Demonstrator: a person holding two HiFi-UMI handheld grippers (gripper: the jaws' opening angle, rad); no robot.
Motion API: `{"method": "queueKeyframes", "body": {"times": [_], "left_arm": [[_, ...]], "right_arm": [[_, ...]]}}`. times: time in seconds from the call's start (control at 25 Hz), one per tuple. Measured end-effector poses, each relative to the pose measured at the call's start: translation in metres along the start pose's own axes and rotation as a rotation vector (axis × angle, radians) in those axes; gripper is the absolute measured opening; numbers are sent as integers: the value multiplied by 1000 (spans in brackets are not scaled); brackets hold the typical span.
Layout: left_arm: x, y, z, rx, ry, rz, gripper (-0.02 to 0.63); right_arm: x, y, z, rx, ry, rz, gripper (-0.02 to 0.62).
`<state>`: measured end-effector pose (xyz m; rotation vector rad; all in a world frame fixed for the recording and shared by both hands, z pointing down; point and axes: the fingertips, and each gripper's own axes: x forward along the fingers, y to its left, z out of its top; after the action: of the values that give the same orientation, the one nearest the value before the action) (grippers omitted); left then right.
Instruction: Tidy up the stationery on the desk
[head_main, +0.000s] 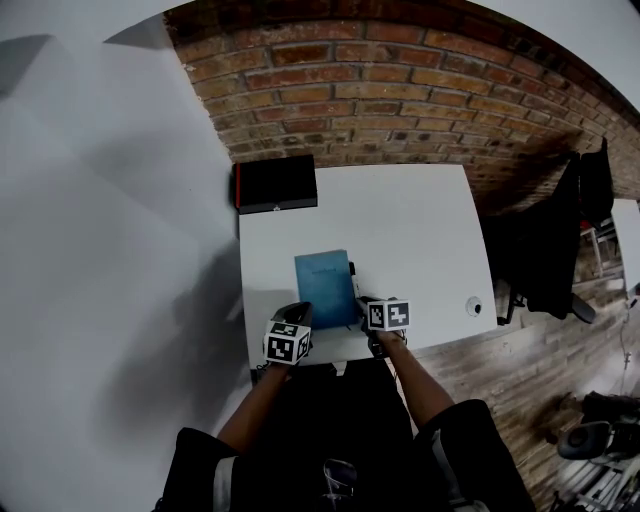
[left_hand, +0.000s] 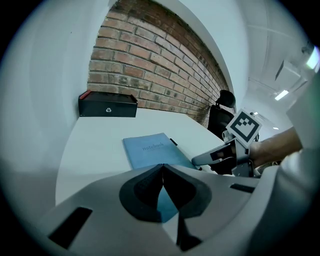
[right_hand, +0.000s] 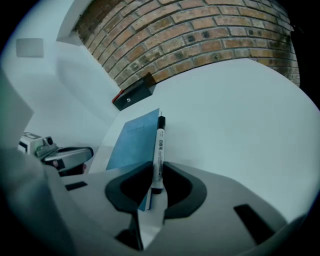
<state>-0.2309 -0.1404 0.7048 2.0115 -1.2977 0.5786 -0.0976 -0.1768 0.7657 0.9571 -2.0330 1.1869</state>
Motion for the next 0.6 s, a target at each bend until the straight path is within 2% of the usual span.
{"method": "queueKeyframes", "body": {"times": [0.32, 0.6], "left_arm": [[2, 5, 1, -6, 7, -2, 15], [4, 5, 5, -4, 9, -13, 15]], "right_arm": [[2, 0, 0, 3, 41, 45, 81], [-1, 2, 1, 44, 32, 72, 83]]}}
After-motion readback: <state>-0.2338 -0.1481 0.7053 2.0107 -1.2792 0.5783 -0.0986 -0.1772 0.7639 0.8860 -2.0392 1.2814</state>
